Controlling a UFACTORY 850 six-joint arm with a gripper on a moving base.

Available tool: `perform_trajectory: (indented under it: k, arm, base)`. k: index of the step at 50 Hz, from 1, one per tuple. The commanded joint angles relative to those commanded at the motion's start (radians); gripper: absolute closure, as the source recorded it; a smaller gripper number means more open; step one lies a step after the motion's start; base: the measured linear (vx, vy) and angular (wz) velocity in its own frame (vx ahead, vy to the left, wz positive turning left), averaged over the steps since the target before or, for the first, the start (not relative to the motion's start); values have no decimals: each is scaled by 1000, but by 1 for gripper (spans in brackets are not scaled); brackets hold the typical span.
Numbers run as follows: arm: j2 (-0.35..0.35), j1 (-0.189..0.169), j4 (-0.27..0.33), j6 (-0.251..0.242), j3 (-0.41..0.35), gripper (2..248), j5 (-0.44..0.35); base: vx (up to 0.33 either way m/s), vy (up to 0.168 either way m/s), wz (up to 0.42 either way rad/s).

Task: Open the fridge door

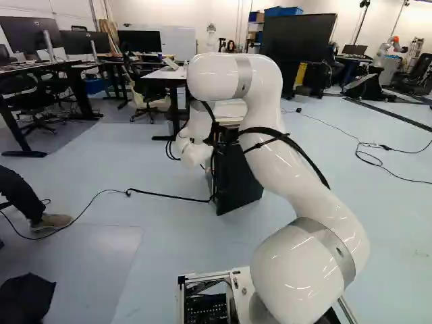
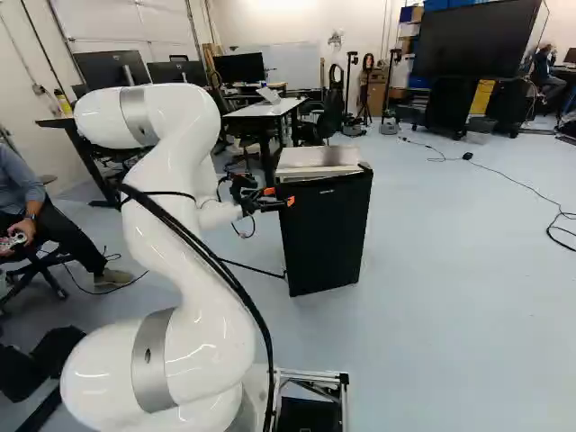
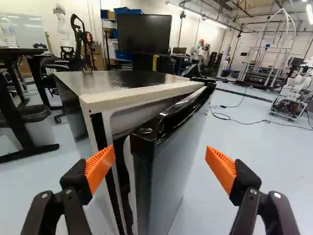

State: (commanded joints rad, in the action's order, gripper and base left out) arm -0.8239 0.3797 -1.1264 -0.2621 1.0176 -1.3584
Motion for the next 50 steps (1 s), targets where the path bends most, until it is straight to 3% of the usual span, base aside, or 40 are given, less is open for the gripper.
perform_trajectory:
  k: [14,33,50]
  arm:
    - [52,17,0,0,-93,3,0]
    - [112,5,-15,0,-201,3,-17]
    - [124,-3,-18,0,-224,3,-19]
  base:
    - [0,0,0]
    - [0,0,0]
    - [0,0,0]
